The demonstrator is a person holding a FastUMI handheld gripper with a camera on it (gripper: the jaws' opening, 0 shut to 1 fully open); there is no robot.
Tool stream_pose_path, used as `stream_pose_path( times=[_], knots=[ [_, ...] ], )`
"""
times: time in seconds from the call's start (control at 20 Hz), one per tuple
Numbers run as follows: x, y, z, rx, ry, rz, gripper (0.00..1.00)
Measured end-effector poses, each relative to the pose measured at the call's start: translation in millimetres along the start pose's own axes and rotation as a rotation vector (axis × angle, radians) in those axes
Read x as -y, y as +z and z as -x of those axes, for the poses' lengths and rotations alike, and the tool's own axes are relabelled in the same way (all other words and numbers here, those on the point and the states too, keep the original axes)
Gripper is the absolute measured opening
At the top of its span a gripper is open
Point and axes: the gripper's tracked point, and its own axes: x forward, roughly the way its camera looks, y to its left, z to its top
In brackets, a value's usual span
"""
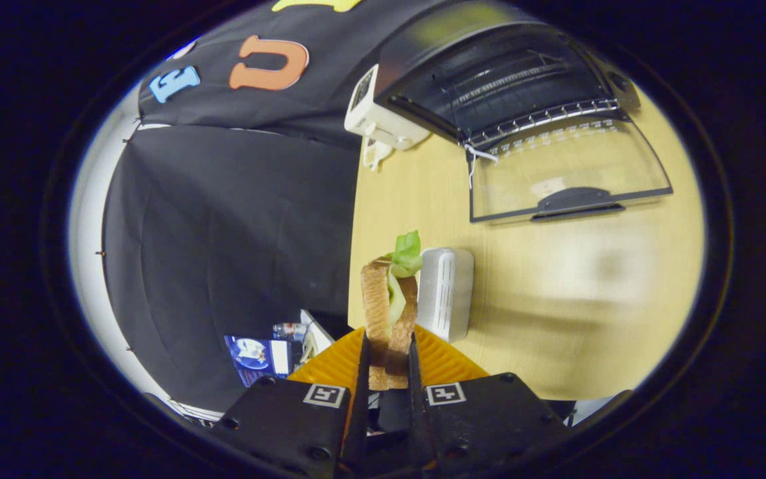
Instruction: Open the toaster oven, put the food inside, and close the toaster oven door.
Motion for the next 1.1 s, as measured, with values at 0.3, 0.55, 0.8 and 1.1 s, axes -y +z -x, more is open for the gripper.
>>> stream_pose_path(
  times=[0.3, 0.55, 0.8, 1.1],
  knots=[
    [29.0, 65.4, 51.5, 0.255, -0.047, -0.022, 0.31],
    [74.3, 122.3, 55.3, 0.452, -0.081, -0.122, 0.31],
    [95.9, 180.4, 38.2, 0.591, -0.004, -0.237, 0.31],
    [114.6, 240.6, 12.0, 0.742, 0.088, -0.338, 0.31]
  ],
)
